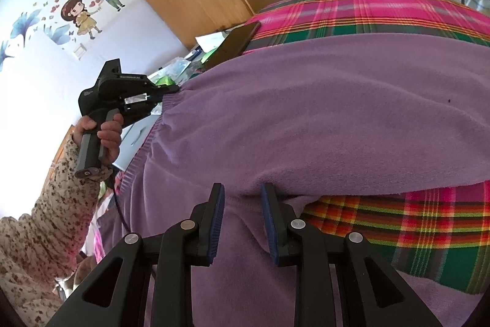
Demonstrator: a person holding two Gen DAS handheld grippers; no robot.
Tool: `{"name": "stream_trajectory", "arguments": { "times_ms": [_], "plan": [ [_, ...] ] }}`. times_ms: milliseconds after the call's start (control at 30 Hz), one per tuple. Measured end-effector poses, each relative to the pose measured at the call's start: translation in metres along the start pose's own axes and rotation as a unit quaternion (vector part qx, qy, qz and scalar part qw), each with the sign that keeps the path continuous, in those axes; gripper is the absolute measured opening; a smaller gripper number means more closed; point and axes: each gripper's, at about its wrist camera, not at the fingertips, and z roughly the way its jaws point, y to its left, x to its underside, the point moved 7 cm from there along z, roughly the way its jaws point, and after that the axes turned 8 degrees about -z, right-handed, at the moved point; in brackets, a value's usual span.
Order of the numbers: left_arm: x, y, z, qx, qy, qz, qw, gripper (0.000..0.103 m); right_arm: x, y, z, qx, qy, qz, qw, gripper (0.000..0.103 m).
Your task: Fold clothes
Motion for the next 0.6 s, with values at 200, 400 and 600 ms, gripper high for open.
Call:
{"name": "stream_trajectory", "arguments": {
  "times_ms": [200,400,600],
  "plan": [
    [0.01,-0.002,-0.023,-0.019,-0.007,0.016,0.9997,0.023,-0.003,0.003,-0.008,0.009,-0.012,-0.009,1.0,0.027],
    [0.021,-0.017,-0.062,-0.029,-0.031,0.051,0.9978,0.026,-0.013,0.004,-0.033,0.031,-0.035,-0.028,0.999,0.027],
    [0.026,-0.045,-0.095,-0.035,-0.051,0.091,0.994,0.028,-0.046,0.004,-0.081,0.07,-0.059,-0.085,0.992,0.027]
  ]
}}
